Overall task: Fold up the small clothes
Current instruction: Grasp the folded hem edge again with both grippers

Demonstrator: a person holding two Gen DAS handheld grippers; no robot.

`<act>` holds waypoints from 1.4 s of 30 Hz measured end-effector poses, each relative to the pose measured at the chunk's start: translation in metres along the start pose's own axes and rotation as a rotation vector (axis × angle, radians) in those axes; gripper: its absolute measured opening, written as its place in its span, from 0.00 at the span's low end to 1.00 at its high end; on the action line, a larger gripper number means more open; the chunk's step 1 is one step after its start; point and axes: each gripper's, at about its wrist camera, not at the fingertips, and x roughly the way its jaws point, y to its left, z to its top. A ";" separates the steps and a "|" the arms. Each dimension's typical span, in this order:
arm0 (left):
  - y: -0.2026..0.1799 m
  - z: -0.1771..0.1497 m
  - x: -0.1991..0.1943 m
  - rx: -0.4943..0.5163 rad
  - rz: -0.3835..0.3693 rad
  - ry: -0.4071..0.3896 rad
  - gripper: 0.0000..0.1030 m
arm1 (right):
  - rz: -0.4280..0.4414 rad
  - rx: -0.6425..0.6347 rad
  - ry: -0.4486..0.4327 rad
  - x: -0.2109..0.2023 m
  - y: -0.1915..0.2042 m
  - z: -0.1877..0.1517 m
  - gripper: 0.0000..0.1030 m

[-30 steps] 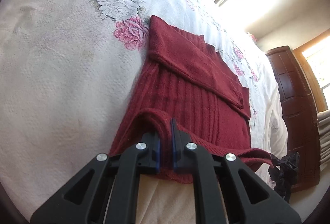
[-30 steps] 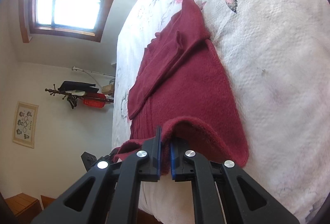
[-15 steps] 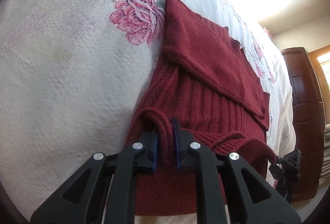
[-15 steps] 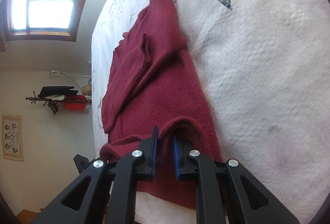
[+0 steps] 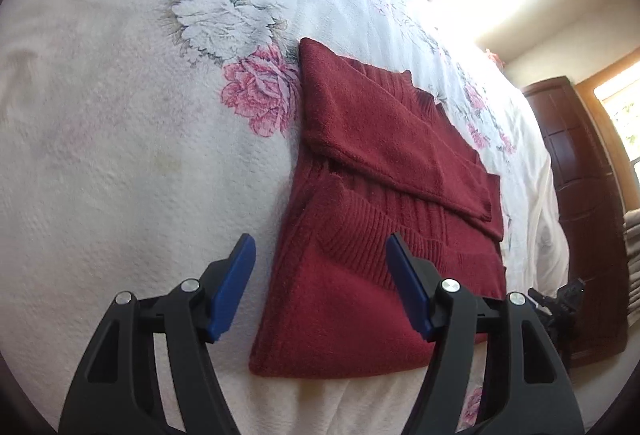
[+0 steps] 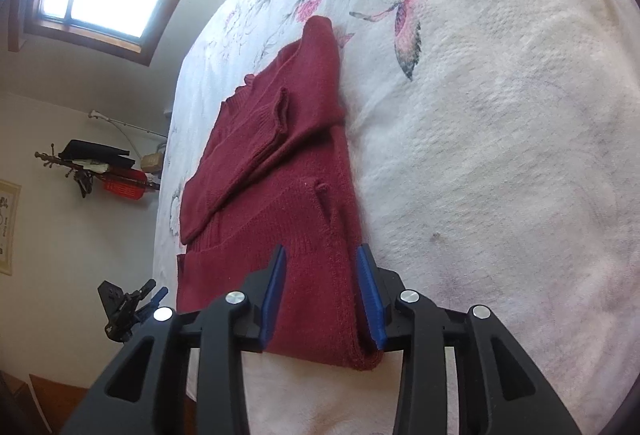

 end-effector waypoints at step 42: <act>-0.052 -0.010 0.057 0.357 0.224 0.012 0.06 | -0.311 -0.533 0.150 0.093 0.080 0.006 0.07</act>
